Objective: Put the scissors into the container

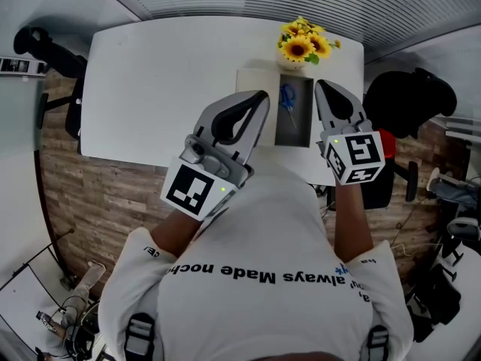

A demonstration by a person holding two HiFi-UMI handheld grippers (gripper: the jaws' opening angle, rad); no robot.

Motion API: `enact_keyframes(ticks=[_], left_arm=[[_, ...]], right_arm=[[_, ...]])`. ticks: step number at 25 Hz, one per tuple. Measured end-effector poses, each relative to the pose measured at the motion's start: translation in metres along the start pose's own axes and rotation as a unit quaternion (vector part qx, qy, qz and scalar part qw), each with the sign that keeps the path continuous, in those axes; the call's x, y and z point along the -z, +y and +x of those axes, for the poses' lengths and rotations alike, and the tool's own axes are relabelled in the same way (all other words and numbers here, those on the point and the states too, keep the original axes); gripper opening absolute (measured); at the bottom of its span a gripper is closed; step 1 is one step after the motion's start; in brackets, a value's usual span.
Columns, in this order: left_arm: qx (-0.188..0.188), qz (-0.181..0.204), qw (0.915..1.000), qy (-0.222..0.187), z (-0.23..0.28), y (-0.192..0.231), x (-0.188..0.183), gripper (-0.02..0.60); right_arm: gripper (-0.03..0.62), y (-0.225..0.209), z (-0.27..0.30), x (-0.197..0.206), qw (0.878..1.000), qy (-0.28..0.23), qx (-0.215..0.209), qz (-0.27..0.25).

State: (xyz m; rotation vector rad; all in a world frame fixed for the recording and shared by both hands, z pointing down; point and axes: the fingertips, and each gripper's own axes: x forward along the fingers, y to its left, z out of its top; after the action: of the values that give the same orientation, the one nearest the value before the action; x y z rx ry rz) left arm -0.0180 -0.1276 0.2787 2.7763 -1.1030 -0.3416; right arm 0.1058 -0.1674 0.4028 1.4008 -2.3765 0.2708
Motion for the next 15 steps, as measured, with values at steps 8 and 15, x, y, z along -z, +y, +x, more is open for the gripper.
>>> enact_keyframes(ticks=[8, 15], left_arm=[[0.000, -0.001, 1.0000, 0.002, 0.004, 0.001, 0.002, 0.020], [-0.003, 0.000, 1.0000, 0.008, 0.005, 0.002, 0.002, 0.020]], right_arm=[[0.006, 0.006, -0.019, -0.031, 0.999, -0.035, -0.001, -0.032], [0.006, 0.010, -0.037, -0.050, 0.998, -0.053, 0.000, -0.047]])
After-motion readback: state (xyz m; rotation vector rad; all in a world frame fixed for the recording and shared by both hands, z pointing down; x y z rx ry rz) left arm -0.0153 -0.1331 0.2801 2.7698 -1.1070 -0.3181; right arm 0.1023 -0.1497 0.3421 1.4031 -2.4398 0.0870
